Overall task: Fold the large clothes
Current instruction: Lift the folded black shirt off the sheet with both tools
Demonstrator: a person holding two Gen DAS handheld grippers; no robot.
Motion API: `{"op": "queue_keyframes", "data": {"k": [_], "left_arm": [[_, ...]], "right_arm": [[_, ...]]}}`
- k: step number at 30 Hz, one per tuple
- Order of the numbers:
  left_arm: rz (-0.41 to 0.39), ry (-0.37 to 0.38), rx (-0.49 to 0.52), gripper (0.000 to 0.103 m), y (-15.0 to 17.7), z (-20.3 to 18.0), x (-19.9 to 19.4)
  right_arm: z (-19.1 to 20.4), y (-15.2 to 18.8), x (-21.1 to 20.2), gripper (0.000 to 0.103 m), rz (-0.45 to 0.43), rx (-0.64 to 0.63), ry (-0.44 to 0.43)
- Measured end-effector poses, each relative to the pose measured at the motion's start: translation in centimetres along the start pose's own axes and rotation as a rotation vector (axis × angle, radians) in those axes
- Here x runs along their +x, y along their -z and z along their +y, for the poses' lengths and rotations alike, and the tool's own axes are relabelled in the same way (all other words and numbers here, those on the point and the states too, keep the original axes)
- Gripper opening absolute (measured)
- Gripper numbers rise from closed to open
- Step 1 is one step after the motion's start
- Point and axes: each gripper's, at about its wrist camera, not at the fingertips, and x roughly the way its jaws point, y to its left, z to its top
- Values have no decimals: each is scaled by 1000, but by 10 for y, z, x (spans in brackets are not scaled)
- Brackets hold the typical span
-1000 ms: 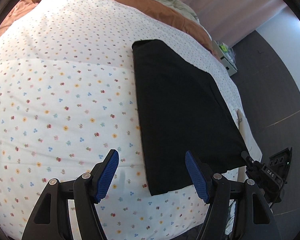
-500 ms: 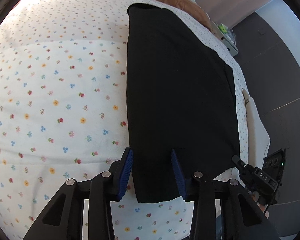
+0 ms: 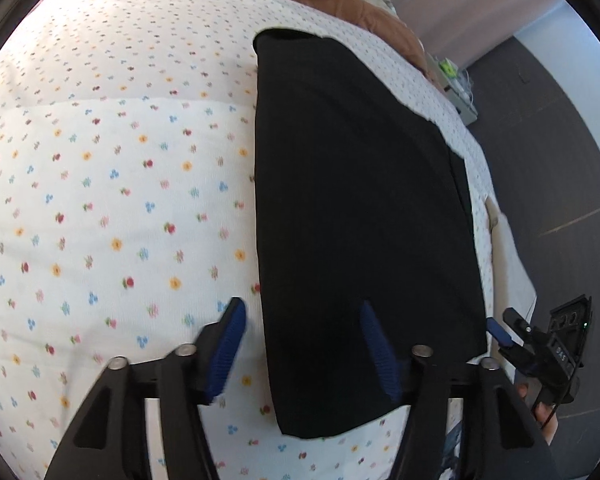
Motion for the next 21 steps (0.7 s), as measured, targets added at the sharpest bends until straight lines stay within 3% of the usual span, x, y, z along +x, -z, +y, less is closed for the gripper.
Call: {"op": "queue_keyframes", "data": {"k": [2, 15, 21], "left_arm": [[-15, 17, -9, 72, -6, 2, -2], [-41, 20, -32, 75, -53, 11, 20], [-26, 39, -60, 67, -75, 21, 42]], "right_arm": [[7, -11, 4, 82, 8, -34, -19], [9, -58, 80, 82, 203, -89, -62], [6, -74, 106, 82, 261, -90, -136]]}}
